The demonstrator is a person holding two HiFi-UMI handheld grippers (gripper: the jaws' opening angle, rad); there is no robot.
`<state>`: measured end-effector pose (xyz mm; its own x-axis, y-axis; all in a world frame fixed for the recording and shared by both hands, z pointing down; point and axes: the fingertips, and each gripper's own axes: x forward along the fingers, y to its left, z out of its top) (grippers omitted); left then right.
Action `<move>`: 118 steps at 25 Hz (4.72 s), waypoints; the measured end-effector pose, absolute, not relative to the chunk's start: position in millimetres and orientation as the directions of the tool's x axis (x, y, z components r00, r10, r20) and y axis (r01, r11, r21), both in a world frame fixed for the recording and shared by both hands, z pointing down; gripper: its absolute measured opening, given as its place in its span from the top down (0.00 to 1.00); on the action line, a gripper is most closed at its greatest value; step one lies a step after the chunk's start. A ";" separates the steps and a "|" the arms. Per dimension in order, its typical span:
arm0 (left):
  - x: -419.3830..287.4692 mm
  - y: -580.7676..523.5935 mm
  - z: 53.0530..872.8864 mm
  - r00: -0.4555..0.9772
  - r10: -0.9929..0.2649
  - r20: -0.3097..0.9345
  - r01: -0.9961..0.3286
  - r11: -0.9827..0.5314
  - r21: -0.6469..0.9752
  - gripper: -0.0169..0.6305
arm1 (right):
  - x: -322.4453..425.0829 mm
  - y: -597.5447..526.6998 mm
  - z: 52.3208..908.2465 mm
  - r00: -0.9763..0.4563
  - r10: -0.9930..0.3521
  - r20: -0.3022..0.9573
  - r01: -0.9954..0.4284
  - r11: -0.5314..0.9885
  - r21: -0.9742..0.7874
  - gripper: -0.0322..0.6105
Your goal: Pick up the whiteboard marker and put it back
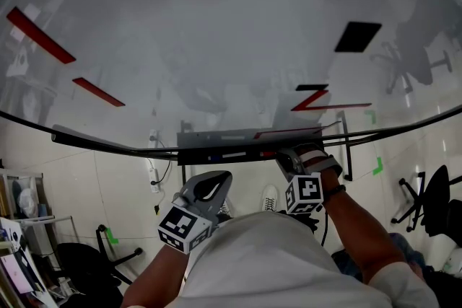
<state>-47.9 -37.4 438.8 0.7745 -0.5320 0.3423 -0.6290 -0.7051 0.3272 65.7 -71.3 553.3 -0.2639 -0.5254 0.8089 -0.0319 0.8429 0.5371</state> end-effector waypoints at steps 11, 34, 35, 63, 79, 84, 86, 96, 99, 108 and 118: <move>-47.2 -38.2 439.7 0.776 -0.529 0.344 -0.627 -0.706 0.328 0.95 | 71.1 -77.3 569.9 -0.232 -0.510 0.828 -0.015 0.853 0.521 0.89; -41.6 -39.6 442.4 0.785 -0.511 0.350 -0.614 -0.717 0.329 0.95 | 67.2 -66.1 548.0 -0.279 -0.519 0.808 -0.136 0.855 0.501 0.95; -41.0 -39.4 442.4 0.785 -0.511 0.350 -0.614 -0.717 0.329 0.95 | 66.2 -64.2 545.9 -0.285 -0.517 0.807 -0.144 0.856 0.497 0.95; -36.7 -38.3 431.0 0.787 -0.522 0.328 -0.612 -0.729 0.308 0.95 | 50.8 -42.8 436.7 -0.647 -0.575 0.501 -0.670 0.742 -0.013 0.95; -39.1 -29.6 413.0 0.821 -0.498 0.280 -0.569 -0.760 0.314 0.95 | 60.3 -30.0 415.7 -0.665 -0.639 0.387 -0.745 0.604 -0.282 0.95; -48.8 -24.2 407.3 0.857 -0.449 0.253 -0.512 -0.795 0.325 0.95 | 56.1 -18.2 410.0 -0.601 -0.695 0.396 -0.798 0.553 -0.241 0.95; -54.0 -19.4 409.9 0.871 -0.426 0.244 -0.488 -0.808 0.332 0.95 | 50.8 -9.6 411.0 -0.580 -0.710 0.400 -0.814 0.532 -0.235 0.95; -53.9 1.7 399.3 0.867 -0.440 0.236 -0.496 -0.813 0.306 0.95 | 43.8 20.7 402.6 -0.585 -0.718 0.377 -0.810 0.545 -0.219 0.95; -44.1 15.1 399.5 0.847 -0.481 0.228 -0.531 -0.793 0.300 0.95 | 55.9 29.4 398.9 -0.608 -0.704 0.367 -0.792 0.572 -0.216 0.95; 4.6 80.6 397.4 0.755 -0.608 0.247 -0.656 -0.691 0.303 0.95 | 103.8 82.8 388.2 -0.704 -0.635 0.318 -0.707 0.671 -0.225 0.95; 27.7 137.0 408.6 0.723 -0.629 0.284 -0.690 -0.673 0.265 0.95 | 119.7 127.3 385.2 -0.746 -0.592 0.304 -0.659 0.721 -0.213 0.95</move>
<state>27.7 137.0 408.6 0.7231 -0.6294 0.2845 -0.6903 -0.6734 0.2646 119.7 127.3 385.2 -0.7463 -0.5921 0.3040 -0.6590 0.7213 -0.2132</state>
